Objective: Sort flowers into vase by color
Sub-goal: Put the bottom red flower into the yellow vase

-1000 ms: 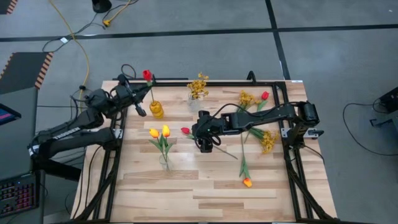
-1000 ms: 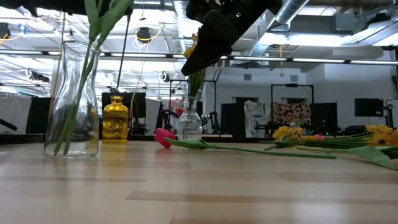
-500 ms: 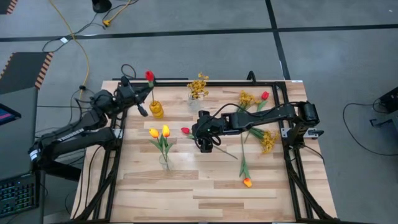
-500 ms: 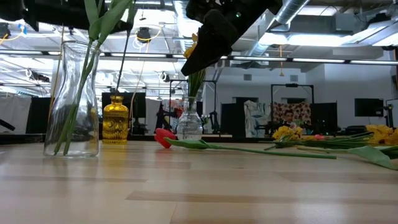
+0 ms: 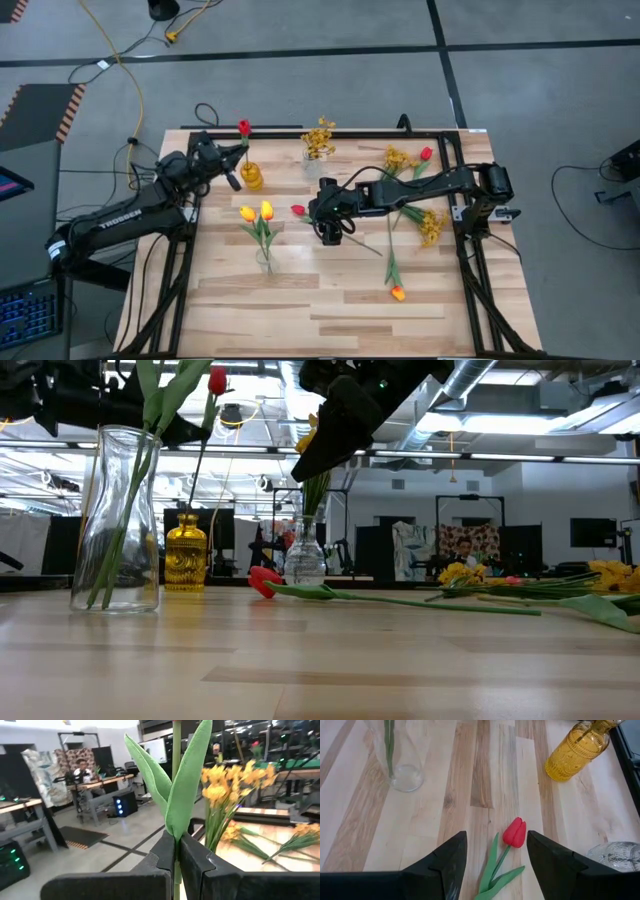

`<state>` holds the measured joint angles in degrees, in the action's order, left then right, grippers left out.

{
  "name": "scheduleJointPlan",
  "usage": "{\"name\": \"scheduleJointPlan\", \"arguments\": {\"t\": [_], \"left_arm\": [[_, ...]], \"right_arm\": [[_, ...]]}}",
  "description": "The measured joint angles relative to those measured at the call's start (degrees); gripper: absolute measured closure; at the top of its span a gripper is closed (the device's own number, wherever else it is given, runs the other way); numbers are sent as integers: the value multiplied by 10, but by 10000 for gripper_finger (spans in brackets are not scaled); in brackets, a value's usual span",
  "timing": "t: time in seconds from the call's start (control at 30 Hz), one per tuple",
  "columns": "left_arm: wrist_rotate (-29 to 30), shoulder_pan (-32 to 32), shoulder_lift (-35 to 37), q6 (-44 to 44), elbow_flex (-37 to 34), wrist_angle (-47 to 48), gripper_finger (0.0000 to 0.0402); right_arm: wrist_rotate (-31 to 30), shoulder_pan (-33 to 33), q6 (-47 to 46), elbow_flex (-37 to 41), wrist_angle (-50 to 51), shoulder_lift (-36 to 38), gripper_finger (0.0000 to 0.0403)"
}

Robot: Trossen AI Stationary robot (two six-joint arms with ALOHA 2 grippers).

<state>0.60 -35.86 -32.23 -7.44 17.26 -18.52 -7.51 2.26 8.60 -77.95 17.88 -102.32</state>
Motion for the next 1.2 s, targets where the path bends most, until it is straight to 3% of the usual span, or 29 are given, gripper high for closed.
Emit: {"name": "scheduleJointPlan", "arguments": {"t": [0.33, 0.7, 1.2], "left_arm": [[19, 0, 0, 4, -8, 45, 397], [33, 0, 0, 18, -7, 88, 363], [48, 0, 0, 41, -4, 89, 234]], "right_arm": [[0, 0, 0, 0, 0, 0, 170], [0, 0, -1, 0, 0, 0, 170], [0, -1, -55, 0, 0, 0, 170]]}}
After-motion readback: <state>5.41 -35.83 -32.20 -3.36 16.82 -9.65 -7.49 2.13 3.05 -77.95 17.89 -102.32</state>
